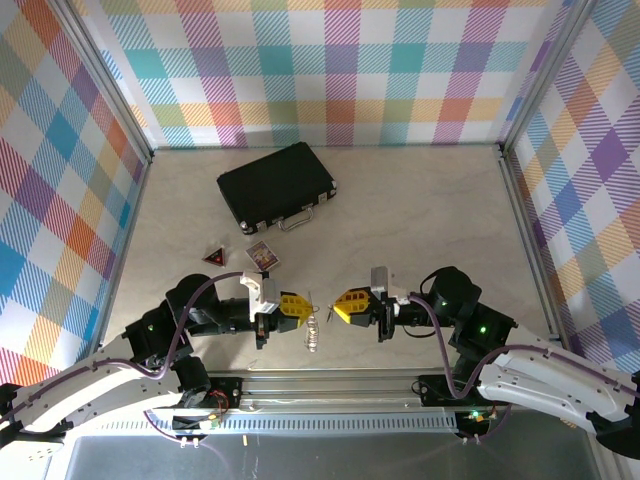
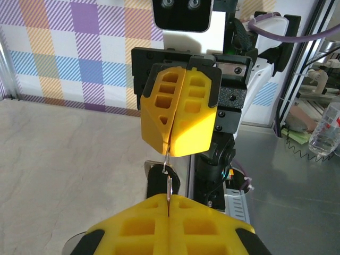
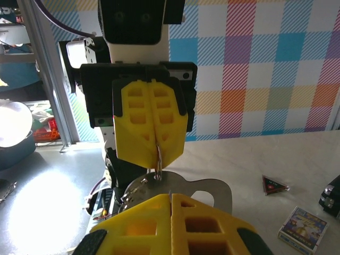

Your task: Put the keys on the keyring

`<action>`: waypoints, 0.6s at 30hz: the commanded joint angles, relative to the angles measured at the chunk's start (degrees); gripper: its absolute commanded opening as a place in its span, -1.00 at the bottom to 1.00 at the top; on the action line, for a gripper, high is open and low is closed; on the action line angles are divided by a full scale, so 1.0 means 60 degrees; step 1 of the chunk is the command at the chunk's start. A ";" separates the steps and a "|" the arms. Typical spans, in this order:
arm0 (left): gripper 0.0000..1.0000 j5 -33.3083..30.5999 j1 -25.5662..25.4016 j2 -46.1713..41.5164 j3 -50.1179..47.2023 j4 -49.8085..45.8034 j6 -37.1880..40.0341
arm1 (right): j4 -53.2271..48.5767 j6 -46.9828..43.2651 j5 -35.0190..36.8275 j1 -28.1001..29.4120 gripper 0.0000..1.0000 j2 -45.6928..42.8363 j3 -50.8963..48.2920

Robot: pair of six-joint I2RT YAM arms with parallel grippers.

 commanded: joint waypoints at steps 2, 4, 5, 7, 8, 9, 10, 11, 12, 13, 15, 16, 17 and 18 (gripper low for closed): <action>-1.00 -0.0136 0.0058 -0.0102 -0.0069 0.0587 0.0034 | 0.0364 -0.0320 0.0235 0.0182 -1.00 0.0097 0.0540; -1.00 -0.0122 0.0057 -0.0107 -0.0091 0.0616 0.0018 | 0.0247 -0.0462 0.0417 0.0335 -1.00 0.0159 0.0619; -1.00 -0.0124 0.0064 -0.0112 -0.0098 0.0632 0.0018 | 0.0187 -0.0556 0.0521 0.0438 -1.00 0.0186 0.0661; -1.00 -0.0162 0.0053 -0.0100 -0.0113 0.0649 0.0033 | 0.0136 -0.0656 0.0641 0.0588 -1.00 0.0272 0.0716; -1.00 -0.0174 0.0065 -0.0107 -0.0149 0.0644 0.0046 | 0.0100 -0.0653 0.0681 0.0681 -1.00 0.0351 0.0769; -1.00 -0.0209 0.0067 -0.0118 -0.0158 0.0644 0.0047 | 0.0053 -0.0666 0.0734 0.0738 -1.00 0.0413 0.0811; -1.00 -0.0210 0.0075 -0.0118 -0.0179 0.0652 0.0047 | 0.0012 -0.0951 0.0816 0.0817 -1.00 0.0487 0.0848; -1.00 -0.0211 0.0068 -0.0142 -0.0179 0.0665 0.0051 | -0.0025 -0.1058 0.0911 0.0895 -1.00 0.0536 0.0891; -1.00 -0.0223 0.0065 -0.0175 -0.0185 0.0660 0.0047 | -0.0059 -0.1127 0.1011 0.0969 -1.00 0.0555 0.0897; -1.00 -0.0251 0.0066 -0.0205 -0.0188 0.0655 0.0049 | -0.0084 -0.1188 0.1133 0.1038 -1.00 0.0570 0.0923; -1.00 -0.0329 0.0065 -0.0292 -0.0228 0.0644 0.0047 | -0.0143 -0.1290 0.1386 0.1158 -1.00 0.0571 0.0940; -1.00 -0.0352 0.0077 -0.0333 -0.0238 0.0637 0.0047 | -0.0152 -0.1326 0.1500 0.1202 -1.00 0.0571 0.0932; -1.00 -0.0384 0.0064 -0.0366 -0.0270 0.0643 0.0051 | -0.0138 -0.1357 0.1600 0.1238 -1.00 0.0571 0.0915; -1.00 -0.0418 0.0062 -0.0384 -0.0274 0.0641 0.0035 | -0.0137 -0.1386 0.1692 0.1277 -1.00 0.0574 0.0897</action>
